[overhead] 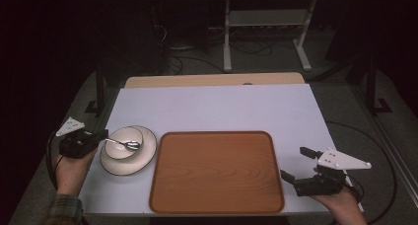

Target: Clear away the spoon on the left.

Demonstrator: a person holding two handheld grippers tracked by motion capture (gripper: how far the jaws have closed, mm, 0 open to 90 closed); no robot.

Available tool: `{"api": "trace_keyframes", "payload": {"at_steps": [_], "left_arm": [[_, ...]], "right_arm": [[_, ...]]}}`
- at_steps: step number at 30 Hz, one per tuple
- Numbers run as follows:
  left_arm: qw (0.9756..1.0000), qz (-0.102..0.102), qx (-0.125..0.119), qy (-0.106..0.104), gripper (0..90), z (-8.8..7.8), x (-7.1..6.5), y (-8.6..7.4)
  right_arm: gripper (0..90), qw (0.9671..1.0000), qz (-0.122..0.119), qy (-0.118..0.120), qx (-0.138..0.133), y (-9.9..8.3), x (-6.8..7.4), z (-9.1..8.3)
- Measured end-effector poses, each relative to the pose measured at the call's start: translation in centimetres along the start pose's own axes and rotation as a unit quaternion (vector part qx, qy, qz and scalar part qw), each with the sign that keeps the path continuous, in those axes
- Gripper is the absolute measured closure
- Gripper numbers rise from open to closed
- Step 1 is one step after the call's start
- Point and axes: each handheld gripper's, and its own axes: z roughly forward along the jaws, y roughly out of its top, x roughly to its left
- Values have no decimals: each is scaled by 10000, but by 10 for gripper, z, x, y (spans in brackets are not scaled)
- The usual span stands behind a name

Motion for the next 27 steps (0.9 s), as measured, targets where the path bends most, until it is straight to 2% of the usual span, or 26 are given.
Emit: {"api": "trace_keyframes", "payload": {"at_steps": [4,9,17,27], "left_arm": [[10000,-20,-75,-27,898,-8,-2,0],[10000,12,-21,9,898,-16,-3,-5],[9998,-117,-9,140,898,-6,7,-6],[9999,-68,42,108,897,8,8,1]], "right_arm": [[2,10000,10,-14,-6,0,0,-1],[3,10000,12,-17,-7,0,-1,-2],[2,10000,8,-19,1,0,0,-1],[2,10000,16,-6,26,0,0,1]]}}
